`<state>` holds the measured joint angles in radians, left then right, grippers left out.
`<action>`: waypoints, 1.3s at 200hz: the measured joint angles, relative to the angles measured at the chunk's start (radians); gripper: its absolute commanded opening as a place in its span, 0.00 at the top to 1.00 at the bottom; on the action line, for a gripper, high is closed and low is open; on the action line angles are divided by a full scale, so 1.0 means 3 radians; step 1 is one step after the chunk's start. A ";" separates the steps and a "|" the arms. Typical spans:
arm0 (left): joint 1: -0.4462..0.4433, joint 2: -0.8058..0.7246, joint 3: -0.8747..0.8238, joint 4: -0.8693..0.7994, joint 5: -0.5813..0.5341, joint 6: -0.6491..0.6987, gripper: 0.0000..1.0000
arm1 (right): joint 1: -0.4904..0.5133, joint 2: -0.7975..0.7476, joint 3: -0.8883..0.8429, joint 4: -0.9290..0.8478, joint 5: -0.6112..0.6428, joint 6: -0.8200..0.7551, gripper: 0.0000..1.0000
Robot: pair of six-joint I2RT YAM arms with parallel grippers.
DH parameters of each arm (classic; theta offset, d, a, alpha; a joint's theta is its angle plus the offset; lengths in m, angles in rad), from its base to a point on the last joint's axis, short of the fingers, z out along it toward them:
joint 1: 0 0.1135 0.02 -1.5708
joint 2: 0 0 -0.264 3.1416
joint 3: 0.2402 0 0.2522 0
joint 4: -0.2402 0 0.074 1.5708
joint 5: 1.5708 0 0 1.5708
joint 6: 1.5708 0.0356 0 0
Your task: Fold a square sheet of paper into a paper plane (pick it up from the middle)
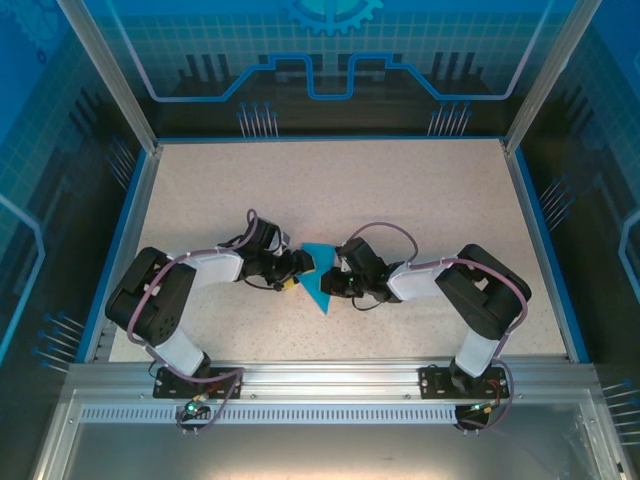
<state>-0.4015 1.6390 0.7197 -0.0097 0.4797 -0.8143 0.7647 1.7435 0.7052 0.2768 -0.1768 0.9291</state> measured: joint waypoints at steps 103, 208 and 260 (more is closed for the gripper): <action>-0.0019 0.0037 0.0029 0.0315 0.0050 0.0020 0.63 | -0.0019 -0.0003 -0.0018 0.0033 -0.0028 0.0023 0.86; -0.0045 -0.0078 0.0018 0.0148 -0.0144 0.0122 0.96 | -0.0078 -0.0544 -0.0017 -0.0464 0.0212 -0.0468 0.56; -0.0292 -0.0327 0.0071 -0.0278 -0.0601 -0.0066 0.95 | -0.0064 -0.1245 -0.0154 -0.0563 0.0647 -0.1038 0.44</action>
<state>-0.4892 1.5410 0.7410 -0.0933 0.2993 -0.8341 0.7456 1.3701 0.6590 0.1078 0.0174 0.6178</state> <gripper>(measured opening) 0.045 0.557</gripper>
